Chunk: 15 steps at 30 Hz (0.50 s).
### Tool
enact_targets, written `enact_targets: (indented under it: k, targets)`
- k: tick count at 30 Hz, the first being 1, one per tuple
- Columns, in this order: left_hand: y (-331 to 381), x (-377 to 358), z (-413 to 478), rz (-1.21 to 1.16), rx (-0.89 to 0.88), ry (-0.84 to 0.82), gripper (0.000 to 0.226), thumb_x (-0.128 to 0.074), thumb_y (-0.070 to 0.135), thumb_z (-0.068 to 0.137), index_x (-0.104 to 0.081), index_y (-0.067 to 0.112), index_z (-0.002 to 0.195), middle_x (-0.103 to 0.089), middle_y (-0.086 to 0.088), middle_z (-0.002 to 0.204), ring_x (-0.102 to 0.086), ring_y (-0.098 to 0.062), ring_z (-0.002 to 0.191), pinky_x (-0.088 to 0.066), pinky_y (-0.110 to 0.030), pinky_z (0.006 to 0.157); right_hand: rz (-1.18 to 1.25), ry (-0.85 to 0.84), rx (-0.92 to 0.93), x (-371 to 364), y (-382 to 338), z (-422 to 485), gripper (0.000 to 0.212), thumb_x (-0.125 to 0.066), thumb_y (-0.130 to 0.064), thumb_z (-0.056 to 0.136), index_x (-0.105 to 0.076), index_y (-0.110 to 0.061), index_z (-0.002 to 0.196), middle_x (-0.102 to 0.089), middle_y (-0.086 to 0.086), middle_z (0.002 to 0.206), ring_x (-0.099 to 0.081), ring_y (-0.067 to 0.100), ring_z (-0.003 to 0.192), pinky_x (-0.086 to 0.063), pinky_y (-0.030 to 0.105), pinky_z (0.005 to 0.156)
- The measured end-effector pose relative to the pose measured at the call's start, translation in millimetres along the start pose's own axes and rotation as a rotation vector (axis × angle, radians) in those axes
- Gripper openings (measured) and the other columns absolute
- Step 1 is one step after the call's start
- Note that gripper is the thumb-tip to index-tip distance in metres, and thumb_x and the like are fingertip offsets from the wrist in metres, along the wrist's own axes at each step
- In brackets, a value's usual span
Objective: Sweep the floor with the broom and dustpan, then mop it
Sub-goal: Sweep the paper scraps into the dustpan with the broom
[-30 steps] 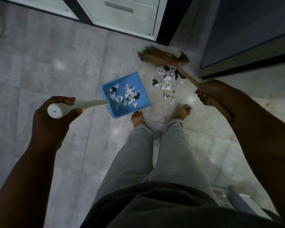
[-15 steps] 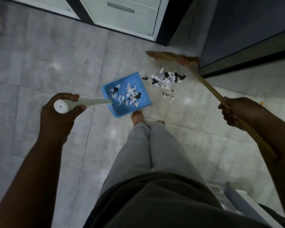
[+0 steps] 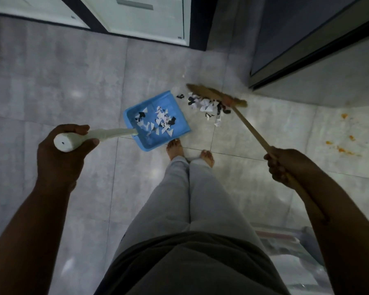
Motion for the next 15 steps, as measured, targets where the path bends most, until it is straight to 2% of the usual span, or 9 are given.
enact_targets:
  k: [4, 9, 13, 15]
  targets:
    - [2.6, 3.1, 2.0, 0.008, 0.032, 0.023, 0.034, -0.078, -0.003, 0.076, -0.065, 0.005, 0.106, -0.07, -0.006, 0.114, -0.067, -0.022, 0.108, -0.054, -0.052, 0.095, -0.025, -0.005, 0.05, 11.0, -7.3, -24.1, 0.032, -0.04, -0.03, 0.105, -0.052, -0.003, 0.091, -0.043, 0.0, 0.049, -0.032, 0.008, 0.03, -0.028, 0.018, 0.029]
    - [-3.2, 3.0, 11.5, 0.027, 0.05, -0.004, 0.034, -0.079, 0.0, 0.076, -0.065, 0.008, 0.107, -0.071, -0.003, 0.114, -0.068, -0.019, 0.108, -0.054, -0.049, 0.095, -0.19, 0.098, 0.167, -29.8, -75.1, -1.7, 0.034, -0.041, -0.027, 0.104, -0.055, -0.004, 0.084, -0.047, 0.002, 0.055, -0.037, 0.008, 0.032, -0.033, 0.016, 0.034]
    - [-7.1, 7.0, 30.5, 0.062, 0.046, -0.032, 0.033, -0.08, 0.002, 0.076, -0.066, 0.012, 0.105, -0.072, 0.002, 0.111, -0.069, -0.013, 0.104, -0.058, -0.033, 0.09, -0.343, 0.141, 0.148, -88.6, -111.2, 35.7, 0.035, -0.039, -0.022, 0.103, -0.052, -0.008, 0.074, -0.046, 0.003, 0.061, -0.037, 0.01, 0.043, -0.031, 0.021, 0.044]
    - [-8.4, 12.7, 44.1, 0.08, 0.032, -0.068, 0.031, -0.08, 0.003, 0.076, -0.068, 0.017, 0.1, -0.071, 0.0, 0.112, -0.068, -0.013, 0.103, -0.058, -0.028, 0.087, -0.403, 0.163, 0.118, -109.6, -106.1, 47.0, 0.033, -0.04, -0.019, 0.101, -0.053, -0.008, 0.073, -0.047, 0.004, 0.06, -0.038, 0.011, 0.041, -0.032, 0.021, 0.045]
Point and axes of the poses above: each hand's wrist, its own z-axis towards the middle knuckle, its own x-axis out of the back of the hand, y = z × x, the point moved 10 cm from there along z, towards the middle knuckle
